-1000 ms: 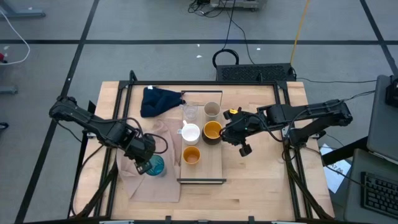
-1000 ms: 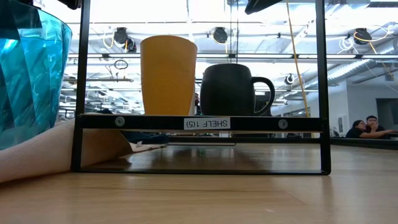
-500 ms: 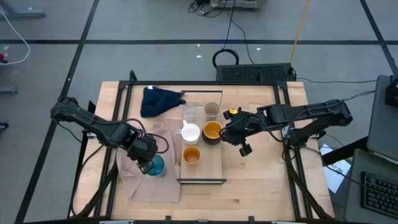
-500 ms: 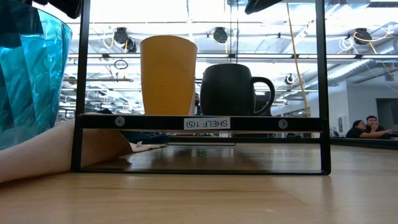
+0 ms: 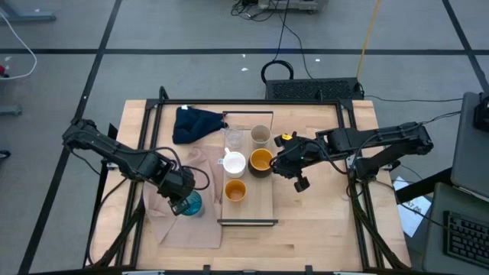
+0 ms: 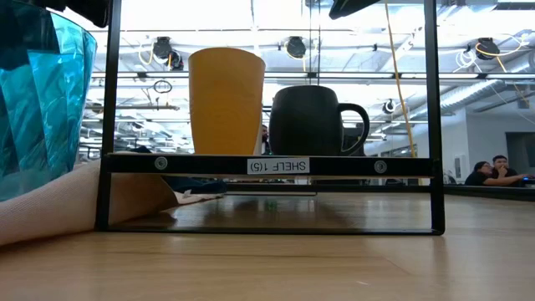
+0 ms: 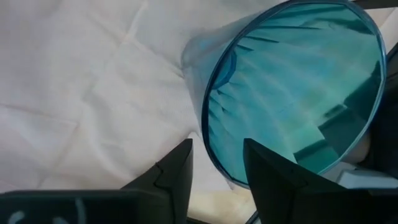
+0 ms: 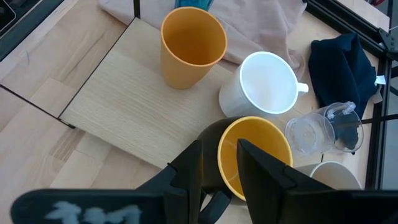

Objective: Stack small to large cups/mugs on shelf
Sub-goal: Put the transparent blue glass on the shelf

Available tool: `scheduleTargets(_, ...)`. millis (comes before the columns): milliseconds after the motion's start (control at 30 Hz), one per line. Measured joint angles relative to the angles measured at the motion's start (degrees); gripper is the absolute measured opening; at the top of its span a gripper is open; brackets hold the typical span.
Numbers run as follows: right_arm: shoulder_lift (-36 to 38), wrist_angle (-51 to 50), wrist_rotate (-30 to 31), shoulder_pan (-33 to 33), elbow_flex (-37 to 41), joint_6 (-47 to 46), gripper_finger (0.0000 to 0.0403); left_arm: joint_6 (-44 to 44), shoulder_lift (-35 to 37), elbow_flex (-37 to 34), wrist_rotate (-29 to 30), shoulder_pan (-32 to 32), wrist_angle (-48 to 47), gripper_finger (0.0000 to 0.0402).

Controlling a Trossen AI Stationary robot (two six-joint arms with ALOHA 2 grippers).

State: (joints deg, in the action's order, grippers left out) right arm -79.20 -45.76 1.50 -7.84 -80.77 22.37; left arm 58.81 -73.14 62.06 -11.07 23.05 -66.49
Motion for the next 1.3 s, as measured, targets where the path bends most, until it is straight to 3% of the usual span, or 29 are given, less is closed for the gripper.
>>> scheduleTargets(133,0.0,-0.15,0.0,0.0,0.0,0.0,0.0091,-0.28,0.0,0.0,0.21,0.0,0.01,0.0103)
scheduleTargets(333,0.0,-0.15,0.01,0.0,0.0,0.56,0.0091,-1.66,0.0,0.0,-1.66,0.0,-0.27,0.0013)
scheduleTargets(633,0.0,-0.26,0.02,0.0,0.0,1.79,0.0091,-11.71,0.02,0.0,-4.12,-0.18,0.03,0.0005)
scheduleTargets(1033,0.0,-1.33,0.02,0.0,0.02,0.87,0.0091,-16.05,0.09,0.46,-6.27,-3.5,-5.16,0.0004)
scheduleTargets(1133,0.0,-1.33,0.02,0.0,0.02,0.85,0.0091,-19.26,0.09,2.15,-4.62,-4.1,-6.43,0.0004)
scheduleTargets(1300,0.0,-1.24,0.22,0.02,0.02,-0.29,0.0091,-24.12,0.07,9.39,3.98,-5.2,-8.97,0.0004)
